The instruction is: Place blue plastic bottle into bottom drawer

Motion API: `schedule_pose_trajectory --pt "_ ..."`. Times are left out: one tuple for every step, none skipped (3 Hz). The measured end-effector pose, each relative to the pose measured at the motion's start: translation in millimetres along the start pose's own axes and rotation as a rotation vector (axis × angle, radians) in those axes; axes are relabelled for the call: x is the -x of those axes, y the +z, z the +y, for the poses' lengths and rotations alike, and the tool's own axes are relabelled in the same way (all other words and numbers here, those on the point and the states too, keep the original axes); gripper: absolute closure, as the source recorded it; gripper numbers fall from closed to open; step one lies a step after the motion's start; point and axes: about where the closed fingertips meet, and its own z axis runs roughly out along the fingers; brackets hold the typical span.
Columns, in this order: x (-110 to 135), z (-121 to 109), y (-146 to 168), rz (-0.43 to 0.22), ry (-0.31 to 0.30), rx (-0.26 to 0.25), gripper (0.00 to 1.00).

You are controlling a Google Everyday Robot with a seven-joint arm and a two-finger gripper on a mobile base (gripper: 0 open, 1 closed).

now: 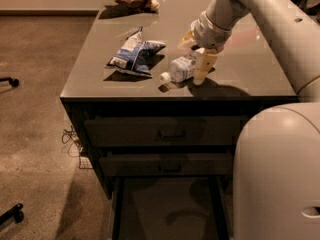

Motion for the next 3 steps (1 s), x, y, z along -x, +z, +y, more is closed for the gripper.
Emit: schedule_pose_trajectory --pt "-2 2 8 -0.015 0.015 0.024 0.5" --pt "-3 4 14 -0.032 0.029 0.037 0.72" --pt "2 3 -2 -0.041 0.018 0.005 0.96"
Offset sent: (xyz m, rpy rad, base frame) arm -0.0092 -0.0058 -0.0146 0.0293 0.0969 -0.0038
